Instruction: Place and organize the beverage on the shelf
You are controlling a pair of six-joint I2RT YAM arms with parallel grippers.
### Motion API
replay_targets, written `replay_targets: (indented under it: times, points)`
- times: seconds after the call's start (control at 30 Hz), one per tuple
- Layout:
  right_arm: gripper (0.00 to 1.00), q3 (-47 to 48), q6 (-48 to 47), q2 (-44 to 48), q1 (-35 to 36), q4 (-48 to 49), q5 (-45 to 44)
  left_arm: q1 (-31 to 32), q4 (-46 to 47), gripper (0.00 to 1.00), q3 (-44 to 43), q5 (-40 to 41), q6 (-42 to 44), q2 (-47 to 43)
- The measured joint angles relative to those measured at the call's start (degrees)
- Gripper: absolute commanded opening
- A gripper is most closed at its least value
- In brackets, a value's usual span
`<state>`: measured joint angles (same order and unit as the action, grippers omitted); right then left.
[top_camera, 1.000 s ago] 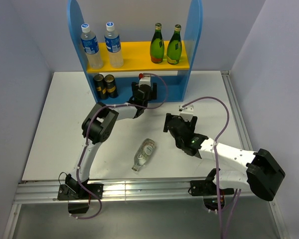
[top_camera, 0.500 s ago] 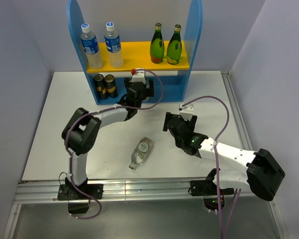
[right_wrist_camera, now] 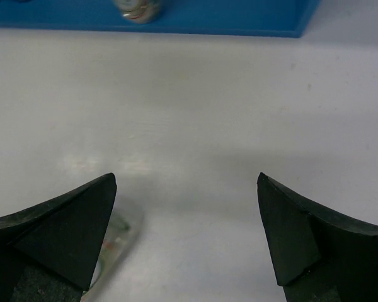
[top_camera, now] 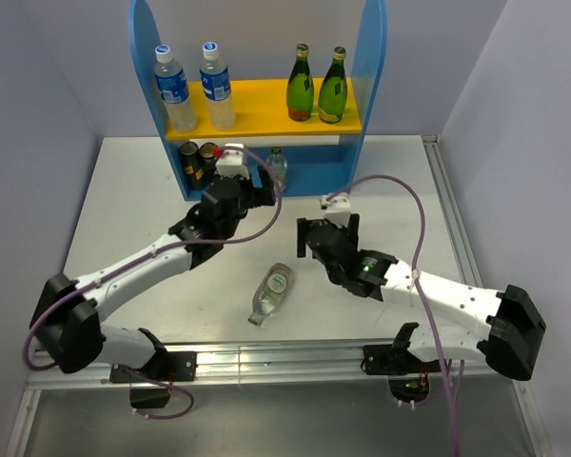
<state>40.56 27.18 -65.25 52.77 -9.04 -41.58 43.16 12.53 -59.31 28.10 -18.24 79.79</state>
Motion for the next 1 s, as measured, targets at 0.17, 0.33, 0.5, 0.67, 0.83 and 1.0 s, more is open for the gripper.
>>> replay_targets:
  times: [0.17,0.33,0.5,0.67,0.83,1.0]
  points:
    - [1.00,19.3,-4.2,-5.0,7.6,-13.7,3.7,0.7,-6.7,0.99,6.6,0.7,-3.1,-9.6]
    - [1.00,34.8,-8.9,-13.7,16.5,-31.3,3.3,0.7,-9.4,0.99,12.0,1.3,-5.5,-18.5]
    - [1.00,40.1,-12.7,-22.5,21.2,-45.3,2.9,0.7,-9.6,0.99,16.6,1.8,-7.1,-22.6]
    - [1.00,37.7,-17.2,-23.8,23.4,-50.8,1.4,0.7,-10.9,0.99,19.4,1.7,-8.2,-23.7]
    - [0.99,27.7,-23.4,-21.7,23.6,-48.9,1.7,0.7,-11.4,0.99,21.8,1.7,-8.9,-27.0]
    - [0.99,20.0,-28.7,-19.4,23.9,-40.6,4.2,0.7,-11.6,0.99,22.8,2.0,-9.8,-29.5]
